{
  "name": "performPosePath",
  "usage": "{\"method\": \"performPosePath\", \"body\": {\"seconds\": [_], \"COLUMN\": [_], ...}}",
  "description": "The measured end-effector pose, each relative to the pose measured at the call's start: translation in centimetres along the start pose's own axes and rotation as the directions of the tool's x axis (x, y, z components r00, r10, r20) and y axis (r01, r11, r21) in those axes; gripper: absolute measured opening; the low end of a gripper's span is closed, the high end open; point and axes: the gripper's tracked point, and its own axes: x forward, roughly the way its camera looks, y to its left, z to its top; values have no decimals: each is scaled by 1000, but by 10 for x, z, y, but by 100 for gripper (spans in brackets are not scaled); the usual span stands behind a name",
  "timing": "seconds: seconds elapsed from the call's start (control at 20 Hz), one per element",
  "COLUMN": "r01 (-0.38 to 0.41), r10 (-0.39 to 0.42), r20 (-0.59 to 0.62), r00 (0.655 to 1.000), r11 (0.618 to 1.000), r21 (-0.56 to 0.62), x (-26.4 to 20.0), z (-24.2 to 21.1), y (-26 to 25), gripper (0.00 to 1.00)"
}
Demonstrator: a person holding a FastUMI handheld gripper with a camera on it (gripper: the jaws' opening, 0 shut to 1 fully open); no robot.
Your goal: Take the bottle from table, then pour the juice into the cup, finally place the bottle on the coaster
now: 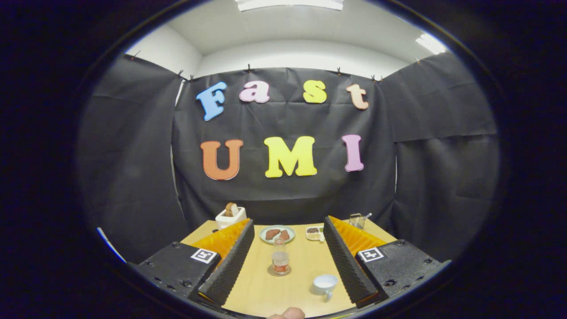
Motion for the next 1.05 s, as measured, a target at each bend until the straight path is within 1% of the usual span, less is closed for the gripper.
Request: {"method": "performPosePath", "body": {"seconds": [0.2, 0.35, 0.65, 1.05], "r01": [10, 20, -1, 13], "r10": [-8, -15, 4, -12], "r20": [21, 47, 61, 89], "r00": [1000, 999, 998, 996], "r11": [996, 993, 999, 1000], "r21": [-90, -112, -46, -17], "x": [-13, -23, -33, -48], "z": [10, 16, 16, 24], "y": [11, 16, 17, 4], "gripper": [100, 100, 100, 100]}}
